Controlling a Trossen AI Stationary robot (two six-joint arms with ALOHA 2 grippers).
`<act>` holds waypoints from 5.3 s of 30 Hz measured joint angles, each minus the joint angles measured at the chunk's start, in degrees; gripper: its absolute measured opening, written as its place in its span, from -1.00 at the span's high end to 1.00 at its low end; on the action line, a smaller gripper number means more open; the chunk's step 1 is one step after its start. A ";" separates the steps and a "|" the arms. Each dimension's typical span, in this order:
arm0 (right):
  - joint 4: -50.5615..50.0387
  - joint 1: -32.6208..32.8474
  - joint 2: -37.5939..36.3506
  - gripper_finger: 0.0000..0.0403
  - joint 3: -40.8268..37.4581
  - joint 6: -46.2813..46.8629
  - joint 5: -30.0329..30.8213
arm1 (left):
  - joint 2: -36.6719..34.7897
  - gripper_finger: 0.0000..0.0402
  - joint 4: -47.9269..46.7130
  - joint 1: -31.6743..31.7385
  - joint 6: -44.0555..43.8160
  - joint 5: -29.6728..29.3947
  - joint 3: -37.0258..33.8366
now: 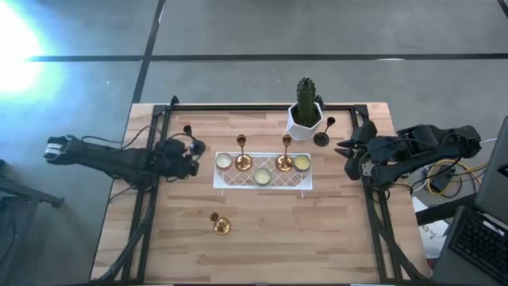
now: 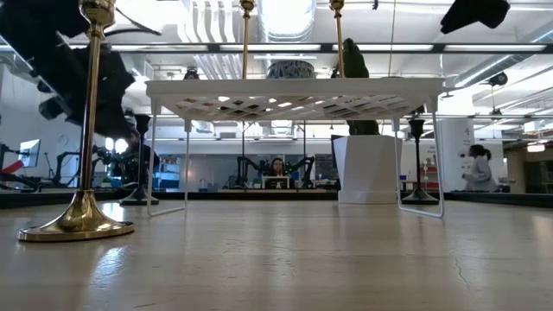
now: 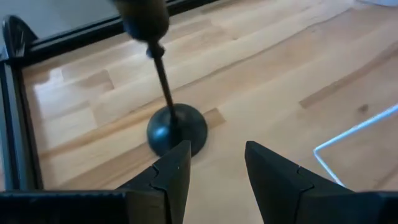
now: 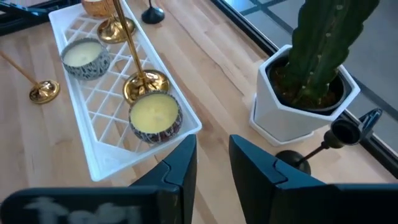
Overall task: Pick & Place candle stick holders
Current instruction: Put the left black candle holder on the shelf
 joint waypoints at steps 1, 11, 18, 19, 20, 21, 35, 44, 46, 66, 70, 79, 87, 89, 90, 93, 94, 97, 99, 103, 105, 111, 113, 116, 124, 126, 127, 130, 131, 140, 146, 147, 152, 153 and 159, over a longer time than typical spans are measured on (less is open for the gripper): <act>0.00 0.00 -0.04 0.57 0.08 -0.04 -0.01 | 0.23 0.21 0.67 0.00 -0.68 -0.11 -0.71; 0.07 0.00 -0.23 0.64 -0.34 -0.41 1.56 | 0.72 0.21 7.31 0.02 -4.33 -5.92 -7.79; 0.50 0.00 -0.23 0.60 -0.36 -0.63 3.02 | 0.71 0.09 19.75 0.21 1.71 -8.96 -13.64; 0.57 0.00 -0.21 0.59 -0.36 -0.61 3.02 | 0.72 0.06 21.45 0.38 2.32 -10.39 -14.42; 0.57 0.00 -0.21 0.58 -0.36 -0.62 2.99 | 0.72 0.04 23.09 0.53 3.26 -11.71 -15.04; 0.58 0.00 -0.21 0.58 -0.36 -0.61 3.00 | 0.72 0.01 24.82 0.78 4.51 -12.99 -15.65; 3.01 0.00 -0.21 0.61 -0.36 -2.14 2.99 | 0.69 -0.03 47.62 7.33 28.67 -15.18 -21.75; 3.19 0.00 -0.19 0.66 -0.36 -3.61 2.99 | 0.72 -0.03 55.46 12.95 32.95 -11.33 -23.00; 3.19 0.00 -0.19 0.65 -0.36 -3.59 2.99 | 0.74 -0.02 57.47 13.93 34.71 -10.52 -23.00; 3.19 0.00 -0.19 0.68 -0.36 -3.48 2.97 | 0.28 0.91 62.39 16.50 42.87 -2.77 -22.82; 3.17 0.00 -0.19 0.70 -0.36 -3.41 2.95 | -0.31 0.91 62.18 16.50 44.78 -0.73 -22.26; 3.14 0.00 -0.19 0.68 -0.36 -3.40 2.91 | -7.45 0.91 41.91 16.50 49.18 5.28 -9.77; 3.14 0.00 -0.20 0.65 -0.43 -3.60 2.91 | -13.18 0.91 17.91 16.41 44.99 20.38 10.14; 3.11 0.00 -0.21 0.66 -0.61 -3.60 2.92 | -13.42 0.91 18.04 16.37 45.05 28.03 12.90; 3.16 0.00 -0.21 0.66 -0.73 -3.59 2.93 | -13.41 0.91 18.36 16.35 45.07 31.52 14.07; 3.14 0.00 -0.14 0.69 -0.97 -3.51 2.91 | -12.46 0.91 18.84 15.90 45.37 39.65 16.52; 3.14 0.00 -0.12 0.70 -1.02 -3.45 2.91 | -12.05 0.91 18.72 15.59 45.39 41.35 16.98; 3.16 0.00 -0.12 0.71 -1.02 -3.43 2.91 | -10.66 0.91 19.95 14.19 45.90 45.31 17.70; 3.22 0.00 -0.14 0.72 -1.02 -3.43 2.91 | -9.42 0.91 22.92 13.00 46.57 47.05 17.38; 3.36 0.00 -0.12 0.71 -1.02 -3.43 2.91 | -4.96 0.91 29.68 10.40 47.73 50.15 15.96; 3.40 0.00 -0.12 0.70 -1.02 -3.43 2.91 | -2.39 0.91 32.79 9.07 48.68 51.28 15.86; 3.43 0.00 -0.14 0.67 -1.02 -3.43 2.91 | 4.48 0.91 37.36 5.89 51.62 51.45 15.93; 3.43 0.02 -0.14 0.68 -1.02 -3.48 2.91 | 6.00 0.91 40.39 5.57 52.30 51.54 16.41; 3.43 0.00 -0.14 0.70 -1.02 -3.58 2.91 | 8.12 0.91 41.44 5.58 53.41 52.16 16.23; 3.45 0.00 -0.14 0.74 -1.02 -3.60 2.91 | 10.88 0.91 42.41 5.80 56.55 52.09 16.50; 3.45 0.00 -0.14 0.74 -1.02 -3.60 2.91 | 11.55 0.91 42.48 6.04 56.72 51.95 16.49; 3.45 0.02 -0.14 0.74 -1.02 -3.60 2.91 | 11.84 0.91 42.63 6.14 57.04 51.96 16.49; 3.45 0.00 -0.14 0.74 -1.02 -3.58 2.91 | 13.09 0.91 42.56 6.71 57.76 51.57 16.49; 3.45 0.00 -0.14 0.74 -1.02 -3.58 2.91 | 13.53 0.91 42.42 6.93 57.77 51.53 16.49; 3.45 0.00 -0.14 0.74 -1.02 -3.56 2.91 | 13.37 0.91 41.29 7.93 58.20 50.98 16.52; 3.43 0.01 -0.15 0.74 -1.02 -3.54 2.89 | 12.08 0.91 39.90 8.00 59.72 48.58 16.49; 3.43 0.00 -0.16 0.74 -1.02 -3.54 2.89 | 12.02 0.91 39.74 8.02 59.87 48.30 16.49; 3.43 0.00 -0.16 0.74 -1.02 -3.54 2.89 | 12.02 0.91 39.69 8.10 60.08 48.06 16.49; 3.43 0.01 -0.16 0.74 -1.02 -3.55 2.89 | 11.97 0.91 39.83 8.13 60.33 48.12 16.49; 3.43 0.00 -0.16 0.74 -1.02 -3.48 2.87 | 11.86 0.91 40.40 8.20 60.72 48.07 16.45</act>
